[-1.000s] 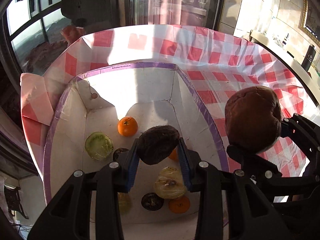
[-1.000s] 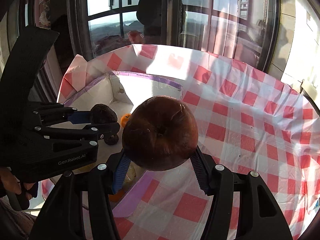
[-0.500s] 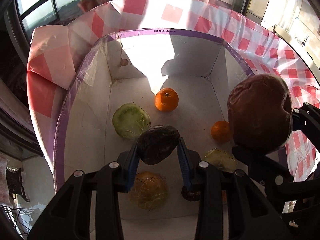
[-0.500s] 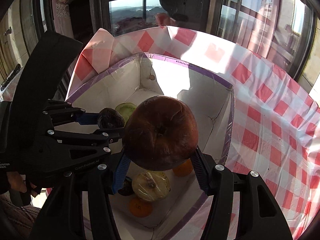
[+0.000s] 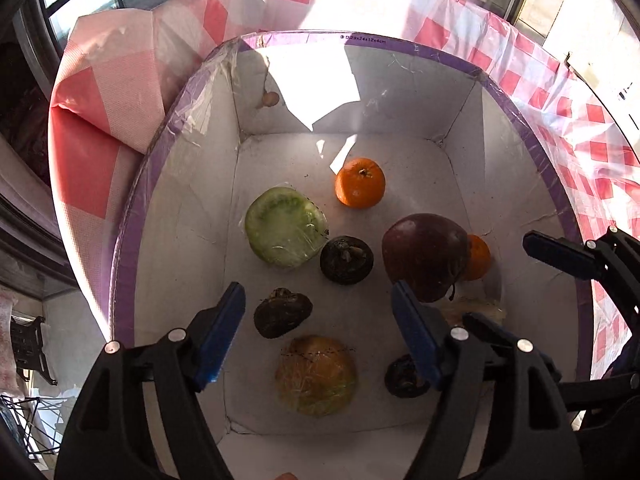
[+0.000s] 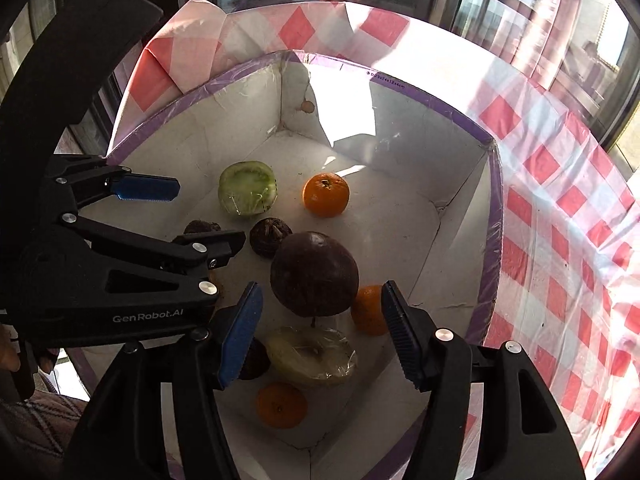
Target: Organize fruits
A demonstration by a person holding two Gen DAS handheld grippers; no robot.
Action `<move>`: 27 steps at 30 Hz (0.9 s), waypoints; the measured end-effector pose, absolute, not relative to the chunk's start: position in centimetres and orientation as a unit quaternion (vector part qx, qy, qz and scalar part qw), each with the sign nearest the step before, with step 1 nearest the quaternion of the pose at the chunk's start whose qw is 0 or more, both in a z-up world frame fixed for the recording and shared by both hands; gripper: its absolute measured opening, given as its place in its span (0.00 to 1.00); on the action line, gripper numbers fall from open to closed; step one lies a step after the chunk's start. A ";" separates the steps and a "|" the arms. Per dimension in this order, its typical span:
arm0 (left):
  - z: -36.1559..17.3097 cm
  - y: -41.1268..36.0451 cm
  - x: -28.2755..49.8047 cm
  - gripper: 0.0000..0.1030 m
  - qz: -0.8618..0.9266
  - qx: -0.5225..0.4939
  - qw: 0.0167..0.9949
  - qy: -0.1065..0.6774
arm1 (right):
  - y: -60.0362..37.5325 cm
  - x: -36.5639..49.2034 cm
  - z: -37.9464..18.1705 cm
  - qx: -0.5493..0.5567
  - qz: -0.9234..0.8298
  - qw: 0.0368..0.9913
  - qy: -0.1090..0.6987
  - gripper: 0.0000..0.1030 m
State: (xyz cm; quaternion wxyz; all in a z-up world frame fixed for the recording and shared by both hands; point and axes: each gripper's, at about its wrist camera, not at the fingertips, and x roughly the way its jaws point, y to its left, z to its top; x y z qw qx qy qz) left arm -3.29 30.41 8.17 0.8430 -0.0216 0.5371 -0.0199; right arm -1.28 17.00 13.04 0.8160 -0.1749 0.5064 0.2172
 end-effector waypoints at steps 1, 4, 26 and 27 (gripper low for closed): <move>8.4 30.4 -3.4 0.75 -0.026 -0.023 0.844 0.535 | 16.7 -1.3 13.3 -0.168 0.216 0.816 0.509 0.68; 9.9 30.1 -4.1 0.88 -0.016 -0.002 0.868 0.497 | 15.8 -1.6 14.3 -0.145 0.211 0.820 0.512 0.81; 10.5 28.6 -4.3 0.98 0.003 0.018 0.849 0.527 | 17.5 -2.4 13.8 -0.155 0.227 0.783 0.558 0.84; 10.2 28.6 -4.2 0.98 0.005 0.020 0.846 0.533 | 17.4 -2.3 13.8 -0.153 0.225 0.783 0.560 0.84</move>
